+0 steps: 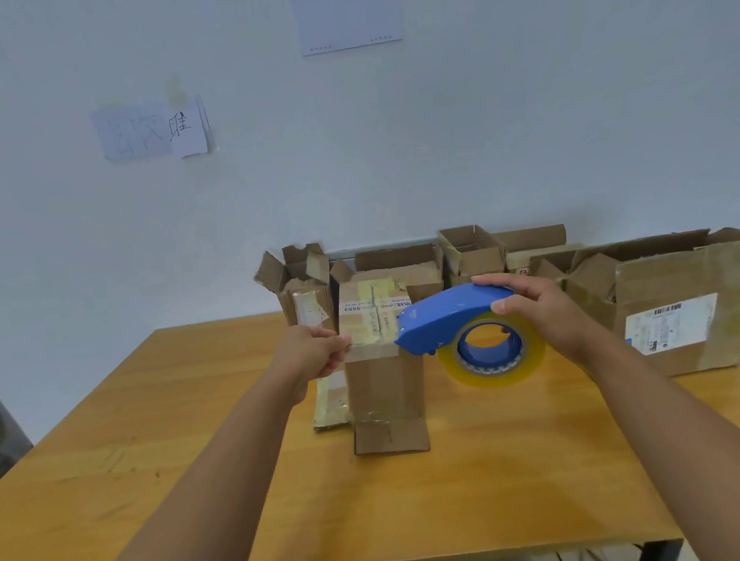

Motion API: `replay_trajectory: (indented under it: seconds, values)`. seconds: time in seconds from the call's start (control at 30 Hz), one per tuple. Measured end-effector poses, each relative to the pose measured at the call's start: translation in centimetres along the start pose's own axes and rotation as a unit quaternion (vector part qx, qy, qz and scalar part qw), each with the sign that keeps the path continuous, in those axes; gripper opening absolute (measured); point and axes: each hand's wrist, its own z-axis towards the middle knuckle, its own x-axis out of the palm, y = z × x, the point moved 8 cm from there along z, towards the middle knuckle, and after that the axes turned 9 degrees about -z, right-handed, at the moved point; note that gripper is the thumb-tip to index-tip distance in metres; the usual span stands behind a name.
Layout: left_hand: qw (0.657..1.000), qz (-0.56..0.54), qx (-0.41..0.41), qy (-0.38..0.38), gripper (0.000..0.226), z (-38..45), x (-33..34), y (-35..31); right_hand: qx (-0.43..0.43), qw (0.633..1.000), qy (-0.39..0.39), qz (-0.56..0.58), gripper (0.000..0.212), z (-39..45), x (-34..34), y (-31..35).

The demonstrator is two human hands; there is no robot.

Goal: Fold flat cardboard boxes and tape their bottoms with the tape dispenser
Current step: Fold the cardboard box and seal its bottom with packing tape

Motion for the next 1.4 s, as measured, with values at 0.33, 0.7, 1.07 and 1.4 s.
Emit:
replay_trajectory:
  seconds: [0.33, 0.7, 1.07, 1.4]
  values:
    - [0.996, 0.065, -0.046, -0.029, 0.036, -0.6, -2.2, 2.2, 0.01, 1.0, -0.005, 0.017, 0.046, 0.7, 0.5, -1.0]
    - [0.752, 0.459, 0.473, -0.015, 0.049, -5.2, 5.9, -1.6, 0.024, 0.997, -0.034, 0.058, 0.036, 0.7, 1.1, -1.2]
    - [0.727, 0.472, 0.495, -0.065, 0.043, -4.4, 5.2, -1.5, 0.027, 0.996, -0.038, 0.077, 0.045, 0.4, 3.6, -0.8]
    - [0.762, 0.404, 0.492, -0.118, 0.049, -4.2, 5.8, -0.6, 0.016, 0.999, -0.009, 0.046, 0.04, 0.0, 3.4, -1.2]
